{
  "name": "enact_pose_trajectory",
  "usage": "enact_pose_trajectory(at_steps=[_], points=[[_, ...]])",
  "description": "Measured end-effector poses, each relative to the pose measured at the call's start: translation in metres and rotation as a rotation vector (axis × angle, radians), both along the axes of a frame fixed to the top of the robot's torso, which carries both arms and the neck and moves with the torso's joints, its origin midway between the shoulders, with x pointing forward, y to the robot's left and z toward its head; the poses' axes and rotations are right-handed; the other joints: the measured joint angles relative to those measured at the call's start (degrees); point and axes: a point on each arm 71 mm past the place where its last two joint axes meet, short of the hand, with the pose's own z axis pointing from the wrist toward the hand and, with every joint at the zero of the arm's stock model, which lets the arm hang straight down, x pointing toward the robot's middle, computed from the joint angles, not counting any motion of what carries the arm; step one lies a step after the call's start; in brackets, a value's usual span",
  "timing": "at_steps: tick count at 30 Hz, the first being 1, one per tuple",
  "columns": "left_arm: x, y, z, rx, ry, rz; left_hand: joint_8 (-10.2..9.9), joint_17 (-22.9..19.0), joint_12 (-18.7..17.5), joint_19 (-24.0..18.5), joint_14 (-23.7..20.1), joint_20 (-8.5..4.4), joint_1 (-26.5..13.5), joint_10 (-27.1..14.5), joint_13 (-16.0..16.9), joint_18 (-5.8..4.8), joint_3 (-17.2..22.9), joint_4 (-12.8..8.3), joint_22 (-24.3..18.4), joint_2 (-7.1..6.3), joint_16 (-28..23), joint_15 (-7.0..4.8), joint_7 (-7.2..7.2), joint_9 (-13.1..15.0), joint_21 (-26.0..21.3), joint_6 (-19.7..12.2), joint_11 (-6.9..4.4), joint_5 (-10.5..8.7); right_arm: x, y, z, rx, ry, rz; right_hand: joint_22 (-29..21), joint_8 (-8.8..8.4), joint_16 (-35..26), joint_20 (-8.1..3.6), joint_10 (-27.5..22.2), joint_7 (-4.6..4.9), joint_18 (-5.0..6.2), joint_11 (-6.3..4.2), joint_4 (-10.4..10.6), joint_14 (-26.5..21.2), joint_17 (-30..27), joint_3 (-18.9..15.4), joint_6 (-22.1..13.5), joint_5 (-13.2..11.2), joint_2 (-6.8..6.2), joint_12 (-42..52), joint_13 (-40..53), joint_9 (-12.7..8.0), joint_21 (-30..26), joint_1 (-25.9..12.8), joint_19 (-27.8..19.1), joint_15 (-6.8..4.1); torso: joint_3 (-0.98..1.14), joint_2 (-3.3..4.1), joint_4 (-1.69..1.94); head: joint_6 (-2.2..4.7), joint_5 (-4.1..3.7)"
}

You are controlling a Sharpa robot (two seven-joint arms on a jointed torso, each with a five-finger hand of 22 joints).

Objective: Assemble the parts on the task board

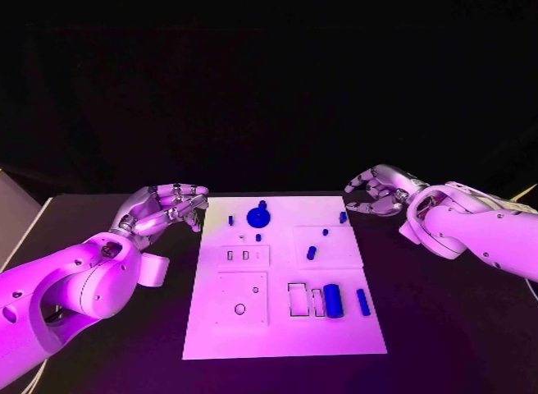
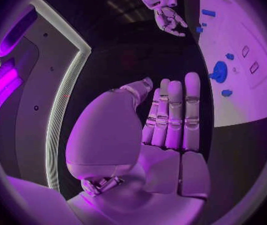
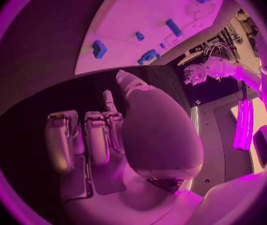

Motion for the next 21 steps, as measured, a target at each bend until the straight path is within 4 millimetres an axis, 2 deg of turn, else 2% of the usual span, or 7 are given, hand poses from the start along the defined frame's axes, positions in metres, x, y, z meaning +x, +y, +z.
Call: enact_pose_trajectory(at_steps=[4,5,6,10,11,14,21], points=[[0.0,0.0,-0.001,0.001,0.002,-0.002,0.02,9.45,5.94,0.79,4.79,-0.68,-0.24,-2.47,4.72,-0.01,-0.07,-0.07,2.36,0.24,8.29,-0.3,-0.11,0.01,2.81,0.1,-0.52,0.0,-0.003,-0.004,-0.005,0.0,0.023,0.008,0.0,0.0,0.0,0.0,0.0,0.12,0.0,0.0,0.32,0.0,0.0,-0.32,-0.13,0.0,-0.28,0.0,0.0,-0.05,0.0,-0.28,0.0,0.0,0.11,-0.02,-0.03,-0.18,-0.1],[0.0,0.0,-0.001,0.002,0.002,-0.003,0.03,12.88,7.46,2.2,6.69,-0.68,-0.3,-3.33,5.91,-0.01,-0.07,-0.07,4.79,0.3,11.07,-0.33,-0.24,0.01,4.66,-0.03,-0.56,0.0,-0.003,-0.005,-0.006,0.0,0.029,0.01,0.0,0.0,0.0,0.0,0.0,0.19,0.0,0.0,0.32,0.0,0.0,-0.32,-0.19,0.22,-0.28,0.0,0.0,-0.05,0.0,-0.28,0.0,0.0,0.1,-0.02,-0.04,-0.2,-0.1],[0.0,0.0,-0.001,0.002,0.002,-0.003,0.05,13.58,7.73,2.45,7.13,-0.68,-0.31,-3.4,6.12,-0.01,-0.07,-0.07,5.34,0.31,11.65,-0.35,-0.31,0.01,5.07,-0.1,-0.6,0.0,-0.003,-0.005,-0.007,0.0,0.031,0.011,0.0,0.0,0.0,0.0,0.0,0.19,0.0,0.0,0.32,0.0,0.0,-0.32,-0.19,0.22,-0.28,0.0,0.0,-0.05,0.0,-0.28,0.0,0.0,0.1,-0.02,-0.03,-0.21,-0.09],[0.001,0.0,-0.002,0.005,0.003,-0.003,0.06,21.34,10.56,6.59,11.87,-0.77,-0.3,-4.84,8.21,-0.09,-0.06,-0.07,12.75,0.31,17.76,-0.41,-0.41,0.07,10.34,-0.2,-0.67,0.0,-0.005,-0.005,-0.016,-0.002,0.056,0.017,-0.01,-0.03,0.0,0.0,0.0,0.21,0.0,0.0,0.53,0.0,0.0,-0.53,-0.21,0.22,-0.51,-0.23,-0.01,-0.06,0.0,-0.51,0.0,0.0,0.05,-0.02,-0.1,-0.23,-0.09],[0.001,0.001,-0.002,0.006,0.003,-0.004,0.06,22.8,11.12,7.42,12.78,-0.79,-0.31,-4.84,8.6,-0.91,0.08,-0.22,14.33,0.31,18.88,-0.46,-0.41,0.08,11.43,-0.2,-0.67,0.0,-0.005,-0.004,-0.018,-0.003,0.064,0.018,-0.01,-0.3,0.0,0.0,0.0,0.46,0.0,0.0,0.7,0.0,0.0,-0.71,-0.47,0.22,-0.51,-0.23,-0.01,-0.15,0.0,-0.51,0.0,0.0,0.04,-0.01,-0.1,-0.25,-0.13],[0.001,0.001,-0.002,0.008,0.003,-0.004,0.06,25.36,12.26,8.92,14.36,-0.9,-0.31,-5.34,9.34,-0.93,0.1,-0.2,17.12,0.31,20.76,-0.51,-0.61,0.08,13.4,-0.4,-0.77,0.0,-0.004,-0.003,-0.023,-0.005,0.076,0.019,-0.01,-0.36,0.0,0.0,0.0,0.52,0.0,0.0,0.71,0.0,0.0,-0.71,-0.59,0.22,-0.51,-0.23,-0.01,-0.18,0.0,-0.51,0.0,0.0,0.04,0.01,-0.1,-0.53,-0.31],[0.001,0.002,-0.002,0.011,0.004,-0.005,0.34,25.72,12.29,8.92,14.36,-0.89,-0.31,-5.46,9.54,-0.93,0.26,-0.04,17.62,0.31,20.9,-0.51,-0.61,0.08,13.62,-0.4,-0.65,0.0,0.0,-0.004,-0.028,-0.012,0.079,0.003,-0.01,-0.57,0.0,0.0,0.0,0.7,0.0,0.0,0.92,0.0,0.0,-1.26,-1.13,0.22,-0.51,-0.23,-0.01,-0.26,0.0,-0.51,0.0,0.0,-0.01,0.0,-0.03,-0.94,-0.07]])
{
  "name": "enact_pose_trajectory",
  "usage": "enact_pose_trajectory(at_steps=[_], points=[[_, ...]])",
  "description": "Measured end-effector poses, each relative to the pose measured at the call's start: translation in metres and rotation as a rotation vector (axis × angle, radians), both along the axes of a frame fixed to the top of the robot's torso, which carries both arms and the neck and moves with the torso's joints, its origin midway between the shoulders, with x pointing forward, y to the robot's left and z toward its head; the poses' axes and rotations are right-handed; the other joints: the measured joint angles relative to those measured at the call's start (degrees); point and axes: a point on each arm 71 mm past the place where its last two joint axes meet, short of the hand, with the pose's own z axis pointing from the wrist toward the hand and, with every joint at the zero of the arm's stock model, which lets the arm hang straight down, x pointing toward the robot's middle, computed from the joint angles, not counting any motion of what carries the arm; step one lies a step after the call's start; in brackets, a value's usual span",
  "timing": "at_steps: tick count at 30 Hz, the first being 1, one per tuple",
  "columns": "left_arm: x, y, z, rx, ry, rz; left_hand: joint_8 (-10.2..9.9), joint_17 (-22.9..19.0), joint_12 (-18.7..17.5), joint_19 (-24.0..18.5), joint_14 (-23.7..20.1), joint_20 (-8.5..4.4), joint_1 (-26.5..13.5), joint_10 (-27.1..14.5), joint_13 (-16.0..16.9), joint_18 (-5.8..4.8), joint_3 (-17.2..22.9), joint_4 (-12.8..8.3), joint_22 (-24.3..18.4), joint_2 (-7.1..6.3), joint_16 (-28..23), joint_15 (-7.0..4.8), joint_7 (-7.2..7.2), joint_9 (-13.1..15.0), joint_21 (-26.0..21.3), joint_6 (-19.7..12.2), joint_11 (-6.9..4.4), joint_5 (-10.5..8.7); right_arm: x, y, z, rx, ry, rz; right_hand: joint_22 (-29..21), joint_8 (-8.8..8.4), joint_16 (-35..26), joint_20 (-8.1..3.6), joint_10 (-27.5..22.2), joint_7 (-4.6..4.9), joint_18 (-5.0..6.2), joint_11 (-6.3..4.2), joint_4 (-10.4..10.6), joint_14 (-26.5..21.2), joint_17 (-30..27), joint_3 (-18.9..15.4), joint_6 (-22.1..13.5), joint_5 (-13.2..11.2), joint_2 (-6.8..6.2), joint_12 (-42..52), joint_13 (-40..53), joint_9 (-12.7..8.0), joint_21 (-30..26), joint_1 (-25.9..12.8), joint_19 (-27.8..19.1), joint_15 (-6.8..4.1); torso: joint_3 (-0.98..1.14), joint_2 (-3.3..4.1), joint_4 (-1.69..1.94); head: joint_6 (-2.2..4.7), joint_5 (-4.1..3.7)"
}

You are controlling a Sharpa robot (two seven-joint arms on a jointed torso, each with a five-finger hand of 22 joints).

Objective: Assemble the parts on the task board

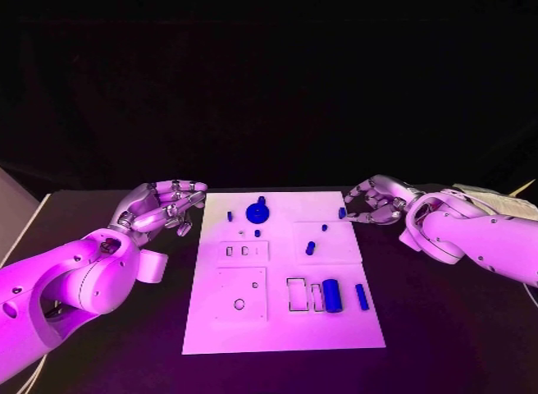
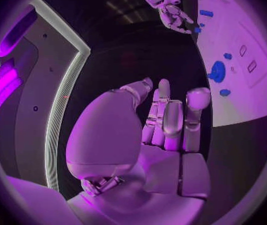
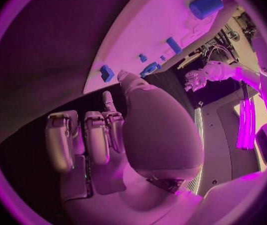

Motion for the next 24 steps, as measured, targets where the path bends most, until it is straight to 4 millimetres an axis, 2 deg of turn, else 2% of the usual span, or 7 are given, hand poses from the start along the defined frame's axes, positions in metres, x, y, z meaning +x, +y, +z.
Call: enact_pose_trajectory(at_steps=[8,20,24], points=[[0.0,0.0,0.0,0.001,0.0,-0.002,0.0,0.0,0.0,0.0,-0.01,0.0,0.0,-0.11,0.05,0.0,0.0,0.0,0.0,0.0,0.0,0.01,0.0,0.0,0.0,0.0,0.1,0.0,0.004,0.005,-0.003,-0.011,-0.014,-0.012,-0.01,0.0,0.0,0.0,0.0,0.01,0.0,0.0,0.17,0.0,0.0,-0.18,-0.01,0.0,0.0,0.0,-0.01,0.0,0.0,0.0,0.0,0.0,-0.04,0.0,0.03,-0.13,0.36],[-0.001,0.0,0.0,0.004,-0.001,-0.006,0.0,0.16,0.0,-0.01,-0.01,0.0,0.0,-0.41,0.04,0.0,0.0,0.0,0.33,0.0,0.0,0.01,0.0,-0.01,0.28,0.0,-0.2,0.0,0.008,0.01,-0.015,-0.027,-0.001,-0.026,-0.01,0.0,0.0,0.0,0.0,0.01,0.0,0.0,0.17,0.0,0.0,-0.18,-0.01,0.0,0.0,0.0,-0.01,0.0,0.0,0.0,0.0,0.0,-0.07,-0.02,0.0,-0.49,0.39],[-0.001,0.0,0.0,0.007,-0.001,-0.006,0.0,0.16,0.0,0.41,-0.01,0.0,0.0,-0.6,0.11,0.01,0.0,0.0,0.63,0.0,0.0,0.01,0.17,-0.02,0.49,-0.17,-0.02,0.0,0.008,0.012,-0.018,-0.032,0.003,-0.023,-0.01,0.0,0.0,0.0,0.0,0.01,0.0,0.0,0.17,0.0,0.0,-0.18,-0.01,0.0,0.01,0.0,-0.01,0.01,0.0,-0.01,0.0,0.0,-0.04,-0.02,-0.03,-0.44,0.76]])
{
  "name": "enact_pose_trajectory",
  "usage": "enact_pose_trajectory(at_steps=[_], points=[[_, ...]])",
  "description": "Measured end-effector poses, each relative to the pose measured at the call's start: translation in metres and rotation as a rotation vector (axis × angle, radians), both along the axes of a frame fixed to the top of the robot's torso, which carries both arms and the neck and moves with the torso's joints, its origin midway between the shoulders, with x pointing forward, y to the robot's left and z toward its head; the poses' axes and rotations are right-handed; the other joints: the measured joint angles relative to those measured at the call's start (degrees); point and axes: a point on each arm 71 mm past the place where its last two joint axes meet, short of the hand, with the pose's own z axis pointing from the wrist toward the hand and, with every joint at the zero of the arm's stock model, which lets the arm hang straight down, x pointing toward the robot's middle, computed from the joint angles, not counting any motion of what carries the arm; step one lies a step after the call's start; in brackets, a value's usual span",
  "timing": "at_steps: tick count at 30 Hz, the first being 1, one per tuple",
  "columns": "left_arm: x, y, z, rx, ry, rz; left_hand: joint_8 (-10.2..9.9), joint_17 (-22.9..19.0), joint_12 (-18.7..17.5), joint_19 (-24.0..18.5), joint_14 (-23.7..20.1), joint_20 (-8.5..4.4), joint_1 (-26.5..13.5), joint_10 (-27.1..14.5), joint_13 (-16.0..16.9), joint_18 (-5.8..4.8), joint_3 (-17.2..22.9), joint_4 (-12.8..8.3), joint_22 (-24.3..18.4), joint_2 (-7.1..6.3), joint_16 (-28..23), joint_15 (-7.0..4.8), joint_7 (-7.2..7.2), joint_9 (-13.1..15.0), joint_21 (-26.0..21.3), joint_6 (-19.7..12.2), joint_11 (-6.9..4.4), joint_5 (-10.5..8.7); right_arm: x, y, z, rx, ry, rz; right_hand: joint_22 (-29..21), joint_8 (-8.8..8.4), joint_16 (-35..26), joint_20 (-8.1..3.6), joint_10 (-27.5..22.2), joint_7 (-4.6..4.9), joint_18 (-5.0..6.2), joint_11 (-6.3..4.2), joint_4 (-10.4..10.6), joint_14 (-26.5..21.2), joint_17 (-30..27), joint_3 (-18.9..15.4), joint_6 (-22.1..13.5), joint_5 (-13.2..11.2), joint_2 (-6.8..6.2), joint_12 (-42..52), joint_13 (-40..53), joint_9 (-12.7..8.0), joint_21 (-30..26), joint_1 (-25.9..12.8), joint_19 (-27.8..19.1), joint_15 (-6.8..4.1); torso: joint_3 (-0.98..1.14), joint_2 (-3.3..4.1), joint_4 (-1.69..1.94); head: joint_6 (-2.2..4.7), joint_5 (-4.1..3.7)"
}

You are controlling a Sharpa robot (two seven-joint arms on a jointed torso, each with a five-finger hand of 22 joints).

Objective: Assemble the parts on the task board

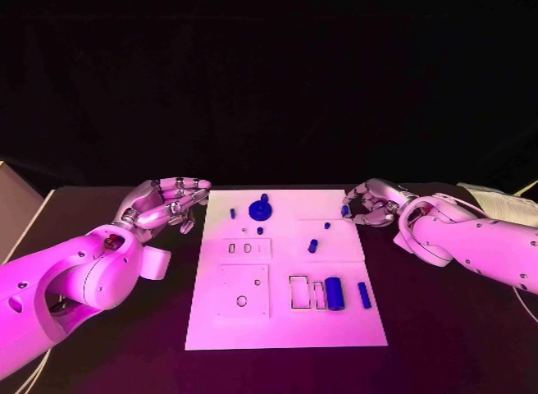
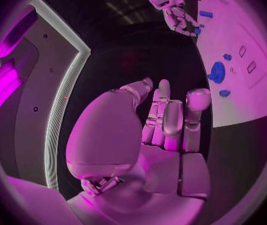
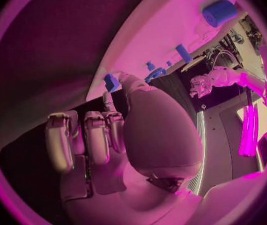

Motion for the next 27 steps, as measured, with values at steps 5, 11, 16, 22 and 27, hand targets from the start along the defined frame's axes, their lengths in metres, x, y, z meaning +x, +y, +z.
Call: enact_pose_trajectory(at_steps=[5,11,16,22,27], points=[[0.0002,0.0007,-0.0003,0.006,0.0,0.002,0.0,-0.08,0.22,0.0,0.0,0.0,0.0,0.0,0.0,0.0,0.0,0.0,0.12,0.0,0.0,0.0,0.05,0.0,0.0,-0.05,0.0,0.0,0.0007,0.0029,-0.0002,-0.007,-0.003,0.006,0.0,0.0,0.0,0.0,0.0,-0.1,0.0,0.0,-0.03,0.0,0.0,0.03,0.1,0.0,0.56,0.0,0.0,0.03,0.0,0.55,0.0,0.0,0.1,0.0,-0.03,-0.01,0.32],[0.0005,0.0008,-0.0006,0.011,0.001,0.002,0.0,-0.08,0.22,0.0,0.0,0.0,0.0,0.0,-0.01,-0.01,0.16,0.16,0.63,0.0,0.0,0.0,0.05,0.05,0.36,-0.05,0.0,0.0,0.0015,0.0048,-0.0013,-0.013,-0.006,0.009,0.04,0.51,0.0,0.0,0.0,-0.51,0.0,0.0,-0.05,0.0,0.0,1.45,1.25,-0.05,1.56,0.39,0.0,0.22,0.0,1.02,0.0,0.0,0.04,-0.03,0.03,-0.46,0.37],[0.0007,0.0016,-0.001,0.015,0.002,0.003,0.0,-0.07,0.22,0.0,-0.01,0.0,0.0,0.0,-0.01,0.0,0.16,0.16,0.63,0.0,0.0,0.0,0.05,0.05,0.36,-0.05,0.0,0.0,0.0021,0.0047,-0.0022,-0.017,-0.005,0.006,0.04,0.79,0.0,0.0,0.0,-0.7,0.0,0.0,-0.18,0.0,0.0,2.41,1.96,-0.37,2.22,0.39,-0.01,0.28,0.0,0.97,0.0,0.0,0.04,-0.03,0.07,-0.43,0.29],[0.0008,0.0021,-0.0013,0.017,0.003,0.004,0.0,-0.13,0.22,0.2,-0.01,0.2,0.0,-0.21,0.05,-0.01,0.16,0.16,0.72,0.0,0.0,0.0,0.05,0.04,0.36,-0.04,0.21,0.0,0.0028,0.0051,-0.0024,-0.018,-0.006,0.006,0.04,1.16,0.0,0.0,0.0,-0.85,0.0,0.0,-0.22,-0.13,0.0,3.13,2.51,-0.37,2.51,0.61,0.0,0.36,0.0,1.27,0.0,-0.13,0.07,-0.03,-0.05,-0.25,0.3],[0.0007,0.0032,-0.0014,0.019,0.004,0.006,0.0,-0.3,0.22,0.4,-0.01,0.0,-0.16,-0.21,0.05,-0.01,0.16,0.16,0.72,0.16,0.0,0.0,0.05,0.04,0.36,-0.04,0.21,0.0,0.0034,0.0052,-0.0024,-0.019,-0.009,0.004,0.04,1.23,0.0,-0.02,0.0,-1.2,0.0,0.0,-0.32,-0.01,0.0,3.52,2.86,-0.59,2.51,0.62,0.04,0.43,0.0,1.27,-0.02,-0.44,0.05,-0.07,-0.05,-0.48,0.16]])
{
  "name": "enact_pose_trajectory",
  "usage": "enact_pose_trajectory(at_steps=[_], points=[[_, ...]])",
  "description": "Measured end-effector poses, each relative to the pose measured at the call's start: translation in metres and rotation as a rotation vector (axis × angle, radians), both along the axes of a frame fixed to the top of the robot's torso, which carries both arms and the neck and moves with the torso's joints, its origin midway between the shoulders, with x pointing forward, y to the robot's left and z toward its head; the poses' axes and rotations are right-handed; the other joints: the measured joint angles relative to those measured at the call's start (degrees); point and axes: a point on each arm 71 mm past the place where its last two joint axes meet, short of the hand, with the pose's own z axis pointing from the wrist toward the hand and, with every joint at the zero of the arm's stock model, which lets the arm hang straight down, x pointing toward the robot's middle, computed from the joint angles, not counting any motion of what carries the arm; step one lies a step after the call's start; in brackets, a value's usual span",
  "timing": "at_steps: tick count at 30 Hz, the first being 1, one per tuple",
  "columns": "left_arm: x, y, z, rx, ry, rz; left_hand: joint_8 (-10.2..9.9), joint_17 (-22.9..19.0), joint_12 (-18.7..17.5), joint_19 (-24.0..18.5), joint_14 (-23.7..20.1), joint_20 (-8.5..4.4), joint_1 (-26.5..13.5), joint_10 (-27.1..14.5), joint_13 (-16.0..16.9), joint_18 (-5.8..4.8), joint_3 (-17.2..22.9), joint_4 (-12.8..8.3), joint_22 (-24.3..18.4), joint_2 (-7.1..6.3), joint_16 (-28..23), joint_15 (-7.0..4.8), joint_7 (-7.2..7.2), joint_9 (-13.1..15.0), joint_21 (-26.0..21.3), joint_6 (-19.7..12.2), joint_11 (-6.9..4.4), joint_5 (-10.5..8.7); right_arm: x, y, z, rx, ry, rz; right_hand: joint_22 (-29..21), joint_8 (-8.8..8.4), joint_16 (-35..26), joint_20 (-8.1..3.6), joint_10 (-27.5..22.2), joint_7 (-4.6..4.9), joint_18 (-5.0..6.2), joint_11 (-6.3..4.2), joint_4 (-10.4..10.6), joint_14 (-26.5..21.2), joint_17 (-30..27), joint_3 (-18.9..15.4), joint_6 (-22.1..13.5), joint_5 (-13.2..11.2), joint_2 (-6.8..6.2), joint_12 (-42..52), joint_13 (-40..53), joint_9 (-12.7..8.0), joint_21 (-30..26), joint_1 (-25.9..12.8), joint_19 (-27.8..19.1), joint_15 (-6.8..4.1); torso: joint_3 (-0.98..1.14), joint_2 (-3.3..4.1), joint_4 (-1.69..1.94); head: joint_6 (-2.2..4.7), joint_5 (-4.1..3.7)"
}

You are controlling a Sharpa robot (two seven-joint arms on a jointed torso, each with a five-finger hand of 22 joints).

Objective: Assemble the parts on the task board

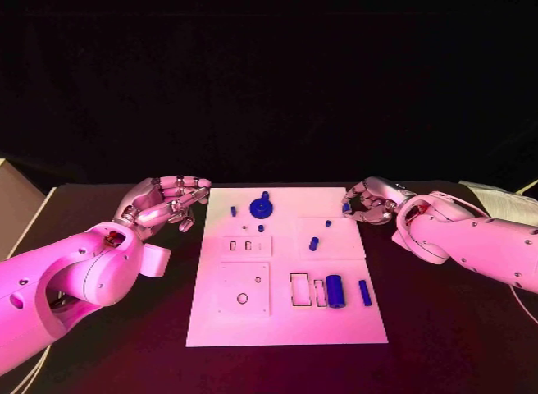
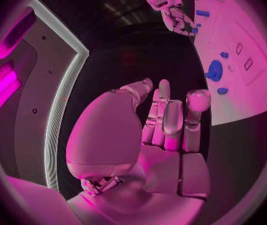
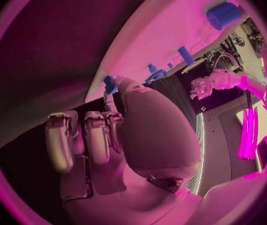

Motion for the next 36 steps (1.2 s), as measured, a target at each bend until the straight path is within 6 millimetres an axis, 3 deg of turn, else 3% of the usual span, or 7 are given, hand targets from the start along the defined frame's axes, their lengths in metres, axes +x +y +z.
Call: enact_pose_trajectory(at_steps=[6,10,14,18,21,23,36], points=[[0.0,0.001,0.0,0.002,0.001,0.002,0.0,-0.05,0.0,0.0,0.0,0.0,-0.07,-0.11,0.0,0.0,0.0,0.0,0.0,0.07,0.0,0.0,0.0,0.0,0.0,0.0,-0.1,0.0,0.0,0.0,0.0,0.0,-0.005,-0.003,0.0,0.23,0.0,-0.2,0.0,0.1,0.0,0.0,0.0,0.0,0.0,0.0,0.12,0.0,0.0,0.0,0.0,0.0,0.0,0.0,-0.2,0.0,-0.02,-0.03,0.08,-0.09,-0.05],[0.0,0.002,0.0,0.003,0.001,0.003,0.0,-0.16,0.0,0.0,0.0,0.0,-0.09,-0.2,-0.01,0.01,0.0,0.0,0.0,0.05,0.0,0.0,0.0,-0.01,0.0,0.0,-0.19,0.0,0.001,0.001,0.001,0.003,-0.016,-0.005,-0.01,0.7,0.0,-0.21,0.03,-0.36,-0.01,-0.4,-0.04,-0.01,0.0,0.71,0.82,0.03,0.25,0.0,-0.01,0.17,0.0,-0.25,-0.19,-0.01,-0.02,-0.03,0.05,-0.17,-0.06],[0.0,0.003,0.0,0.005,0.001,0.004,0.0,-0.37,0.0,0.0,0.0,0.0,-0.3,-0.2,-0.01,0.0,0.16,0.16,0.04,-0.17,0.0,0.0,0.0,-0.01,0.22,0.0,-0.19,0.0,0.001,0.002,0.002,0.009,-0.033,-0.006,-0.01,1.81,0.0,-0.82,0.05,-0.83,0.0,-0.92,-0.4,-0.01,0.0,1.83,2.43,0.78,0.3,0.3,-0.01,0.53,0.0,-0.31,-0.19,-0.68,0.02,-0.03,-0.04,-0.18,-0.09],[0.0,0.003,0.0,0.006,0.002,0.005,0.0,-0.37,0.0,0.0,0.0,0.0,-0.3,-0.2,-0.01,0.0,0.16,0.16,0.06,-0.17,0.0,0.0,0.0,-0.01,0.22,0.0,-0.19,0.0,0.001,0.002,0.004,0.016,-0.054,-0.009,-0.01,3.6,0.0,-1.78,0.04,-1.94,-0.01,-2.13,-1.37,0.0,0.0,3.54,4.41,1.38,0.46,0.5,-0.01,0.98,0.0,-0.46,-0.09,-1.87,0.03,-0.02,-0.05,-0.18,-0.09],[0.0,0.003,0.0,0.006,0.002,0.005,0.0,-0.37,0.0,0.0,0.0,0.0,-0.3,-0.2,-0.01,0.0,0.16,0.16,0.05,-0.17,0.0,0.0,0.0,-0.01,0.22,0.0,-0.19,0.0,0.001,0.002,0.005,0.02,-0.071,-0.013,-0.01,5.12,0.0,-2.36,0.1,-1.92,-0.01,-2.77,-2.23,0.0,0.0,4.4,4.56,1.36,0.54,0.72,-0.02,1.0,0.0,-0.54,-0.08,-2.46,0.02,0.01,0.01,-0.22,-0.09],[-0.001,0.003,0.0,0.006,0.002,0.005,0.0,-0.37,0.0,0.0,0.0,0.0,-0.3,-0.3,-0.01,0.01,0.16,0.16,0.05,-0.17,0.0,0.0,0.0,0.0,0.22,0.0,-0.1,0.0,0.001,0.002,0.006,0.022,-0.082,-0.016,-0.02,5.13,0.0,-2.77,0.09,-1.92,0.0,-3.16,-2.56,-0.16,0.0,4.73,4.56,1.35,0.77,0.72,-0.02,0.99,0.0,-0.76,-0.08,-2.69,-0.02,0.01,0.05,-0.3,-0.09],[-0.001,0.004,-0.001,0.007,0.002,0.007,0.0,-0.37,0.0,0.0,0.0,0.0,-0.3,-0.4,-0.02,0.0,0.16,0.16,0.05,-0.17,0.0,0.0,0.0,0.03,0.22,0.0,0.0,0.0,-0.002,0.011,0.01,0.039,-0.124,-0.007,-0.02,5.15,0.0,-2.77,0.11,-1.93,0.0,-3.18,-2.85,0.0,0.0,5.04,4.55,1.33,1.3,0.72,-0.02,0.99,0.0,-1.3,-0.08,-2.86,-0.05,0.03,0.02,-0.24,0.1]])
